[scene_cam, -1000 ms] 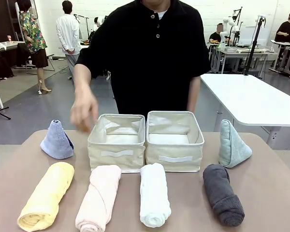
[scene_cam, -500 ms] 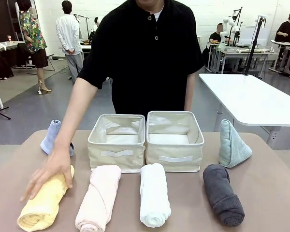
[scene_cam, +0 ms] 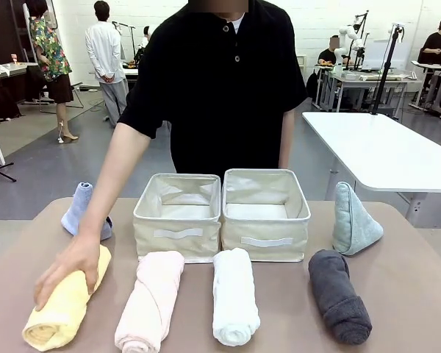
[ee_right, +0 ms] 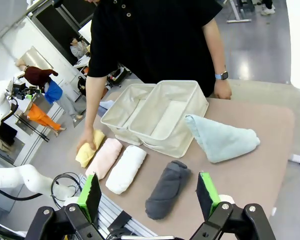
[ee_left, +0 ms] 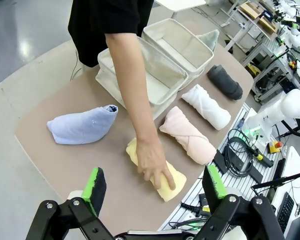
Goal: Sort the towels based on their folding style.
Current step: Pick up one triangle-folded towel and place it in the left Fabric basket.
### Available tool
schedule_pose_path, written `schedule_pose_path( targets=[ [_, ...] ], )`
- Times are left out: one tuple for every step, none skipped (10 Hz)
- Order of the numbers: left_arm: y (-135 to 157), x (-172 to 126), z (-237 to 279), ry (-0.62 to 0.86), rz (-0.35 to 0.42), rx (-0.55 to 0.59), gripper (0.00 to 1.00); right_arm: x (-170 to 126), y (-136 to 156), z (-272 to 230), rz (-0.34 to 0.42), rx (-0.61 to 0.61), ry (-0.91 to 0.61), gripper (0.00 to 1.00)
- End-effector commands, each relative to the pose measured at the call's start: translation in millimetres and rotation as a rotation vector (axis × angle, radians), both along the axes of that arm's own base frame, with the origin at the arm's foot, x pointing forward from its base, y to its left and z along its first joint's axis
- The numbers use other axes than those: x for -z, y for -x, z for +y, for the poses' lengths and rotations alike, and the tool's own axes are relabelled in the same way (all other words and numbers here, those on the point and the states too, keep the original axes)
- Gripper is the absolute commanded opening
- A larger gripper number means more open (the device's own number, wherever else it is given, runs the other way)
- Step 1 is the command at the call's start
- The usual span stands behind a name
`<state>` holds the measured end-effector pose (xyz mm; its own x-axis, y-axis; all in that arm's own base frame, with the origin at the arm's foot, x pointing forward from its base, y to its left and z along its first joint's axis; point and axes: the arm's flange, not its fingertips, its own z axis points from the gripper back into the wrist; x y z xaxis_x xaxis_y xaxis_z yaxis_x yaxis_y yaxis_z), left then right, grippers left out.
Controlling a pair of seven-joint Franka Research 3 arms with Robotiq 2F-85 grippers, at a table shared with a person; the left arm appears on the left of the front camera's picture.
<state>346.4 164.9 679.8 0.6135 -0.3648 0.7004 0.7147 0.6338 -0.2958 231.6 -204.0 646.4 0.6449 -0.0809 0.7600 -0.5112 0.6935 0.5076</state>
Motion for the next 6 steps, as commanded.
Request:
schedule_pose_path(
  targets=[
    [0.1, -1.3, 0.8, 0.003, -0.005, 0.001, 1.00, 0.0, -1.2, -0.9, 0.001, -0.001, -0.002, 1.00],
    [0.1, -1.3, 0.8, 0.003, -0.005, 0.001, 1.00, 0.0, -1.2, -0.9, 0.001, -0.001, -0.002, 1.00],
    [0.1, -1.3, 0.8, 0.003, -0.005, 0.001, 1.00, 0.0, -1.2, -0.9, 0.001, -0.001, -0.002, 1.00],
    [0.1, -1.3, 0.8, 0.003, -0.005, 0.001, 1.00, 0.0, -1.2, -0.9, 0.001, -0.001, -0.002, 1.00],
    [0.1, -1.3, 0.8, 0.003, -0.005, 0.001, 1.00, 0.0, -1.2, -0.9, 0.001, -0.001, -0.002, 1.00],
    [0.1, -1.3, 0.8, 0.003, -0.005, 0.001, 1.00, 0.0, -1.2, -0.9, 0.001, -0.001, -0.002, 1.00]
  ],
)
